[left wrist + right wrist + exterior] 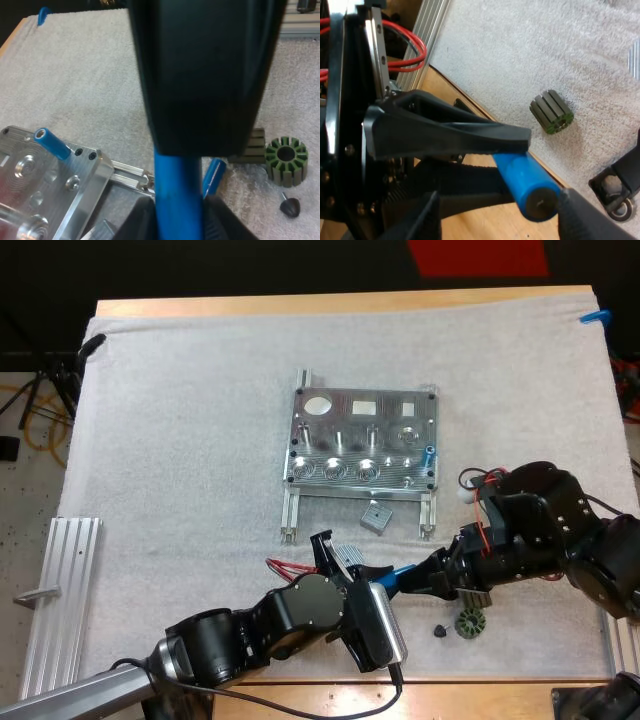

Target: Load cells from right to left

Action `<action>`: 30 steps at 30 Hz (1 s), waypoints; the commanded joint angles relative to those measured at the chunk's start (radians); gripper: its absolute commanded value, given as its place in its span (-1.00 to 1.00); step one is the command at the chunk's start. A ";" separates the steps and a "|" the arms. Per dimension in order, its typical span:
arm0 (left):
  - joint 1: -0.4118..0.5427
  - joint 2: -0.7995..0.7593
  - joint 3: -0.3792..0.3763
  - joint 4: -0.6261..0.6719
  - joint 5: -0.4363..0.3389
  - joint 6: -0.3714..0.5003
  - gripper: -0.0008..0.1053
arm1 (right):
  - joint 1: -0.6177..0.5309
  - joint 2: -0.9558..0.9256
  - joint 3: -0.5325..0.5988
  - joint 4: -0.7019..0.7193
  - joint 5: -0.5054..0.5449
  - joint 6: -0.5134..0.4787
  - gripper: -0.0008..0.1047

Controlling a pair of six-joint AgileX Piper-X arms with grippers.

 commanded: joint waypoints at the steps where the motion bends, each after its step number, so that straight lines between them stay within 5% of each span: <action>1: 0.002 -0.005 -0.009 -0.042 -0.004 -0.008 -0.98 | 0.001 -0.001 0.003 0.007 0.006 -0.012 -0.01; 17: 0.002 -0.005 -0.009 -0.087 0.044 -0.008 -0.98 | 0.001 -0.001 0.015 -0.013 0.015 -0.013 -0.02; 30: 0.002 -0.005 -0.009 -0.087 0.044 -0.008 -0.98 | 0.001 -0.001 0.015 -0.049 0.008 -0.013 -0.85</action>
